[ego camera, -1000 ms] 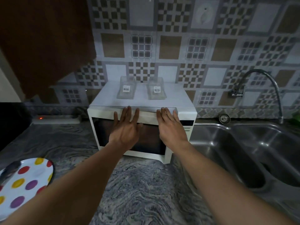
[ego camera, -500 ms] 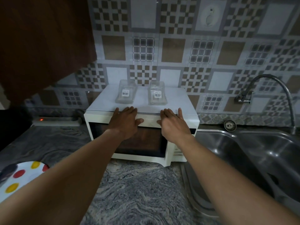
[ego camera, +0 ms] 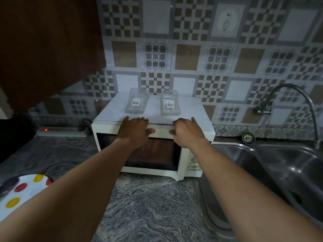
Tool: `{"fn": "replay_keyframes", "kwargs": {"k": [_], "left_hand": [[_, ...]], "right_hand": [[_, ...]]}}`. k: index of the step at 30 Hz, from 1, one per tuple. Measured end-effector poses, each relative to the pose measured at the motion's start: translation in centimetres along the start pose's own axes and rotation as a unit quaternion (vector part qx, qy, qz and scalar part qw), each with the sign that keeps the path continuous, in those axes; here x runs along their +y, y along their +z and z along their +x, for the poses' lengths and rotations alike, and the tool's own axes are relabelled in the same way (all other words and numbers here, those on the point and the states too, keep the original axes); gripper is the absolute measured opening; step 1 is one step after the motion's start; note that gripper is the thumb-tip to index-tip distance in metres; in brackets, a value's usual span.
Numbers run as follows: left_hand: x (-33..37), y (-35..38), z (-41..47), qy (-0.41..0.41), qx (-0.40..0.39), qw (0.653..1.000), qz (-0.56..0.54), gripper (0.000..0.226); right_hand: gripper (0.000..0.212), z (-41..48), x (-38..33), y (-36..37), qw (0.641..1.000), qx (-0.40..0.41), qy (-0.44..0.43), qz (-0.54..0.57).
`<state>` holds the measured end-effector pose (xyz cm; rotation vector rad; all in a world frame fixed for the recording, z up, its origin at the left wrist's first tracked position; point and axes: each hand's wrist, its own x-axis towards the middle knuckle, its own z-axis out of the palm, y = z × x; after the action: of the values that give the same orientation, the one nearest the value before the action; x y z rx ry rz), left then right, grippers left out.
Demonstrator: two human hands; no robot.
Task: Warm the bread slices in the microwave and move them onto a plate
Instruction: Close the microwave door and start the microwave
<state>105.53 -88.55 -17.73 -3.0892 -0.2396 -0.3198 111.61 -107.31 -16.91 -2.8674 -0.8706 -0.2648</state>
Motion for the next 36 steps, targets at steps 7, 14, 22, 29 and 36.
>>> {"fn": "replay_keyframes", "kwargs": {"k": [7, 14, 22, 29, 36], "left_hand": [[0.1, -0.4, -0.1, -0.008, 0.001, 1.000, 0.003, 0.050], [0.2, -0.3, -0.1, -0.017, -0.001, 1.000, -0.018, 0.053], [0.0, -0.4, 0.1, -0.011, 0.021, 1.000, -0.010, 0.048], [0.8, 1.1, -0.6, -0.014, 0.029, 0.999, 0.014, 0.050], [4.0, 5.0, -4.1, -0.030, 0.086, 0.996, -0.008, 0.069]], "right_hand": [[0.017, 0.0, -0.3, -0.7, 1.000, -0.007, 0.013, 0.026], [0.020, -0.1, -0.2, -0.5, 0.998, 0.000, 0.027, 0.049], [0.032, 0.1, -0.2, -0.4, 0.997, 0.008, 0.051, 0.049], [0.034, -0.5, -0.8, 1.1, 0.999, 0.032, 0.035, 0.015], [0.071, -5.2, -0.1, 3.9, 0.995, 0.072, 0.062, 0.005]]}}
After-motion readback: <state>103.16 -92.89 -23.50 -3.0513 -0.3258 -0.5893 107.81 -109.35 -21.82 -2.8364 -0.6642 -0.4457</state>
